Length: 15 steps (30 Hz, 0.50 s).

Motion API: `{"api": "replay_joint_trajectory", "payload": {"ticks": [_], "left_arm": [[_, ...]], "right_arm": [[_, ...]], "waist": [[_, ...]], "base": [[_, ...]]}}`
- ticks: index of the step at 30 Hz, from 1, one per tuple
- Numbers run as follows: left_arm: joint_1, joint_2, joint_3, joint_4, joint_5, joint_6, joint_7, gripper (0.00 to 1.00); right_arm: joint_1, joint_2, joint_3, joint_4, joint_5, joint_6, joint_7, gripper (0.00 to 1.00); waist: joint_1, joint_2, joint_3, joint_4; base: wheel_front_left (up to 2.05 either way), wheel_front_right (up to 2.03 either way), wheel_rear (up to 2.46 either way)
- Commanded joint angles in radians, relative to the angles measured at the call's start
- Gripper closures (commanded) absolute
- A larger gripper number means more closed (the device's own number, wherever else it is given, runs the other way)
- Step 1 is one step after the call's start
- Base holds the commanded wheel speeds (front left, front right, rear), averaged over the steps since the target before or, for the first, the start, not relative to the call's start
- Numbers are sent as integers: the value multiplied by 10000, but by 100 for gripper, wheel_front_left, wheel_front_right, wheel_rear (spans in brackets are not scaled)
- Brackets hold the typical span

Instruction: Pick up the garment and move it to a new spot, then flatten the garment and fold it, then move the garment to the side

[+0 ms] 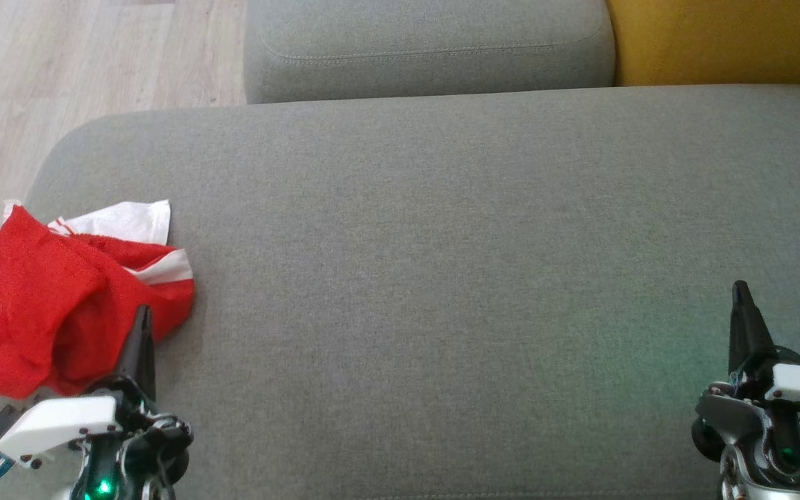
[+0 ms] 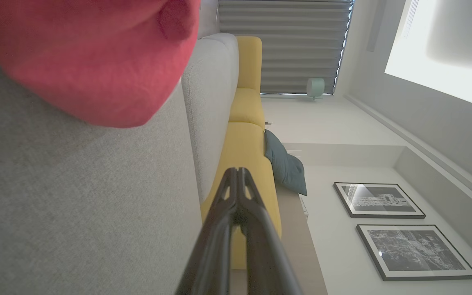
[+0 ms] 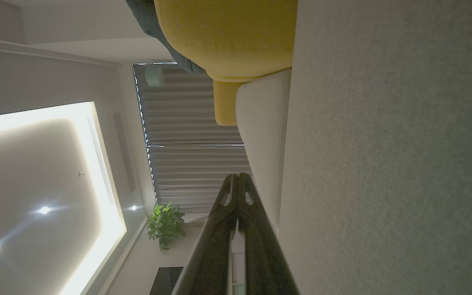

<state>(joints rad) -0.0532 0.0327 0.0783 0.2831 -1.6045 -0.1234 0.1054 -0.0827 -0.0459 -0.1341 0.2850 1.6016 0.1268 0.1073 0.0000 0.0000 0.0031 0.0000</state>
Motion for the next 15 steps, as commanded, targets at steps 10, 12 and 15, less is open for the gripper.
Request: {"api": "replay_joint_trajectory", "payload": {"ticks": [10, 12, 15], "left_arm": [[-548, 175, 350, -383, -45, -73, 75, 100], [-548, 175, 350, -383, -45, -73, 75, 100], [-548, 175, 350, -383, -45, -73, 75, 100]], "right_arm": [[-252, -43, 208, -403, 74, 39, 56, 100], [-252, -43, 208, -403, 74, 39, 56, 100], [-252, -43, 208, -403, 74, 39, 56, 100]], "waist": [[0, 0, 0, 0], [0, 0, 0, 0], [0, 0, 0, 0]], "base": [[0, 0, 0], [0, 0, 0], [0, 0, 0]]}}
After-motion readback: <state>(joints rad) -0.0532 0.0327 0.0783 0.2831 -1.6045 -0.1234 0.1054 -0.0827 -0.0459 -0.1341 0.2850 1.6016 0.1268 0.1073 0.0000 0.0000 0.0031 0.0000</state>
